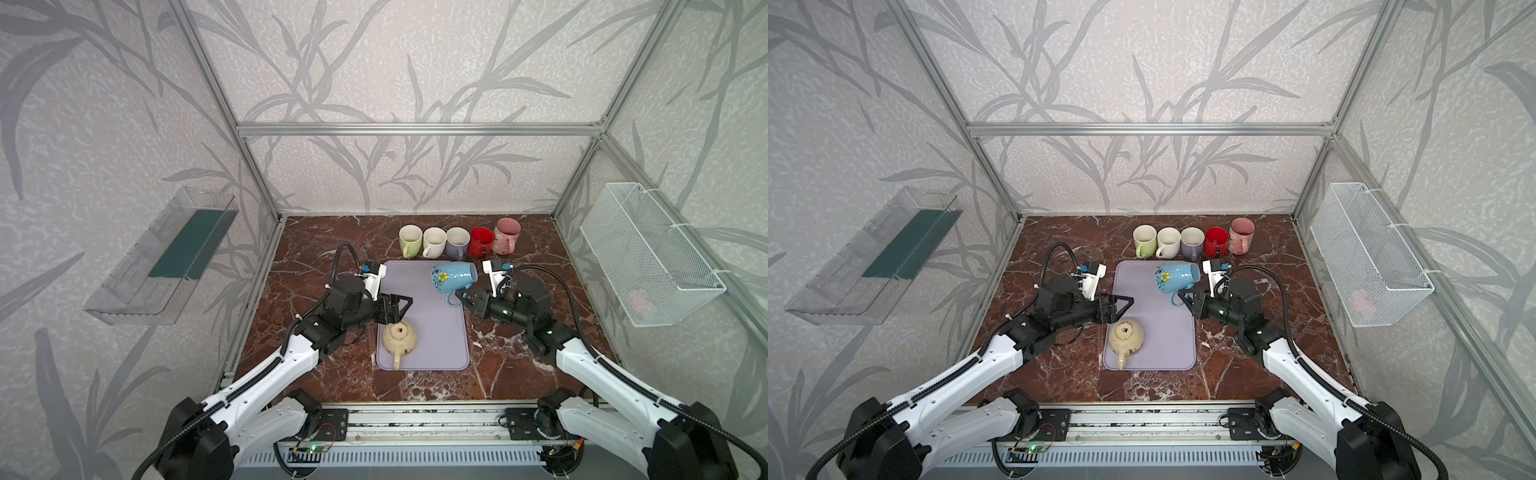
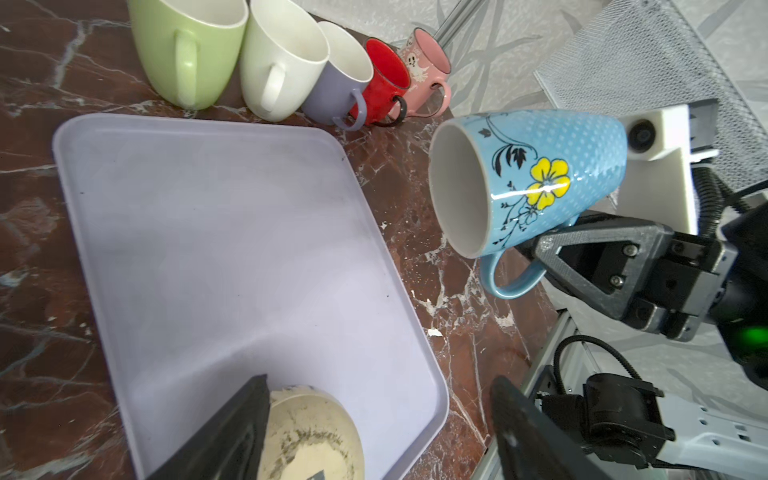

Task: Turn the mug right side up
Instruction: 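Lift the blue dotted mug with the right gripper and tilt it toward the left gripper, then grasp the blue dotted mug's rim with the left gripper beside the right gripper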

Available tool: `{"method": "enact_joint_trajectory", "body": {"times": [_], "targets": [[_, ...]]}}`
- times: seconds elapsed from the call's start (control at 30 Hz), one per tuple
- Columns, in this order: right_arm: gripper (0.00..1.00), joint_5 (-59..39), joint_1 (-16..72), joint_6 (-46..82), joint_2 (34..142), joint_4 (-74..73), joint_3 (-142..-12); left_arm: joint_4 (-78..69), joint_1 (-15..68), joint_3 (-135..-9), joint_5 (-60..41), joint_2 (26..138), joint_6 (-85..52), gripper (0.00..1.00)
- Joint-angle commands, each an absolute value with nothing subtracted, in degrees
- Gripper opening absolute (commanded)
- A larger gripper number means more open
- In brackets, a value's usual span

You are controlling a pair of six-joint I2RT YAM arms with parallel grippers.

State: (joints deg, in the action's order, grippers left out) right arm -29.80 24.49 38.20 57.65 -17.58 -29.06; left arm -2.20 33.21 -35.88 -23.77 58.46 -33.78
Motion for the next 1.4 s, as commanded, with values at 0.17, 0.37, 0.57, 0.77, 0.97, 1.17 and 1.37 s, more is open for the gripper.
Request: {"method": "enact_joint_trajectory", "body": {"times": [0.17,0.37,0.57,0.77,0.97,1.17,1.37], "targets": [[0.0,-36.4,23.1,46.9,62.3,-39.8,-28.5,-22.2,34.4,-31.7,-30.7,59.6,-40.1,0.8],[0.0,-38.5,23.1,49.9,66.5,-46.8,-29.7,-29.2,35.3,-31.1,-31.5,63.4,-42.4,0.73],[0.0,-40.7,23.1,52.9,70.5,-52.2,-31.0,-33.6,36.5,-33.0,-32.3,67.6,-43.8,0.65],[0.0,-42.0,23.1,54.9,72.6,-55.5,-32.0,-39.0,37.3,-33.6,-33.3,71.4,-45.4,0.58],[0.0,-43.4,23.8,55.1,73.0,-56.4,-32.4,-41.5,37.8,-35.1,-33.5,73.7,-45.6,0.52],[0.0,-44.3,25.3,54.1,73.0,-56.3,-32.7,-44.4,38.0,-36.9,-34.2,75.8,-46.7,0.47],[0.0,-45.2,25.8,54.6,73.0,-58.2,-32.8,-45.4,38.1,-37.5,-34.3,76.8,-47.0,0.42]]}}
